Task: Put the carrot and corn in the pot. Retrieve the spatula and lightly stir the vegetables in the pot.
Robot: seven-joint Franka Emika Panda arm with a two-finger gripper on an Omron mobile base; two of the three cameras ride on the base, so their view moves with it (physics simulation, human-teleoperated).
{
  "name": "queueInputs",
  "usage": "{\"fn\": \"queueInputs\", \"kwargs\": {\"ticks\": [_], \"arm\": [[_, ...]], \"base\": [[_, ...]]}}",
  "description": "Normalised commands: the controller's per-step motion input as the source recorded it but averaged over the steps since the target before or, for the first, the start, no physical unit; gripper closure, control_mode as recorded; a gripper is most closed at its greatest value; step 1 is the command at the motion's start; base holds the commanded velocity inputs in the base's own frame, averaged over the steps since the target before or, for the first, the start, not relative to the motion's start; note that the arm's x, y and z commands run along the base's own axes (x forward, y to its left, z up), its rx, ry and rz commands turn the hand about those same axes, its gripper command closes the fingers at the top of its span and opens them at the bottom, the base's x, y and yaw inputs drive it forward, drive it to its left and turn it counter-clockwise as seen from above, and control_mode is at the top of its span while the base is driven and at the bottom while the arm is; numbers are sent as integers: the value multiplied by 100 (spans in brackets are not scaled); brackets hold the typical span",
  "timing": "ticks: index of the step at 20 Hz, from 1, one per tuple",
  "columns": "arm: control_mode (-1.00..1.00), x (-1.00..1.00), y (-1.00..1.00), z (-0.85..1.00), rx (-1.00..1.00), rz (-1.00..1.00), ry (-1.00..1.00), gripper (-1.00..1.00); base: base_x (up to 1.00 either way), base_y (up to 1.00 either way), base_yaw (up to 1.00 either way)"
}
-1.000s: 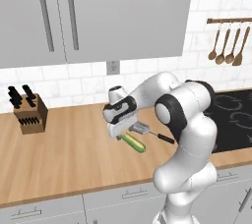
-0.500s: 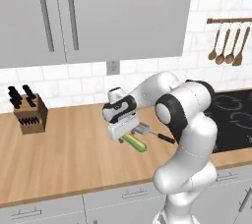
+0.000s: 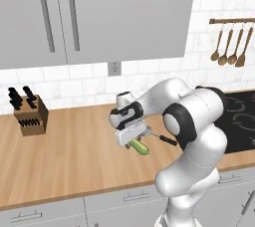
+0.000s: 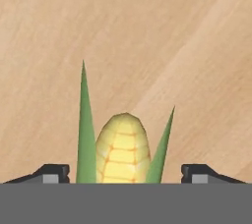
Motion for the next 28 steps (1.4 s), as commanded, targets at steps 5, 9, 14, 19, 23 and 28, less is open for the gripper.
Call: {"fn": "queueInputs", "kwargs": {"ticks": [5,9,14,19,23,28], "arm": [[-100,-35,0,10,5,0,-10,100],[-100,-100,-14,97,16,0,-33,100],[-100,-86,-27,100,21,-1,-25,100],[-100,-66,-40,100,19,-4,-7,100],[-100,-22,-39,100,12,-4,-7,100],[-100,0,-2,93,6,-4,-1,100]], "base": [[0,0,0],[0,0,0],[0,0,0],[0,0,0],[0,0,0],[0,0,0]]}}
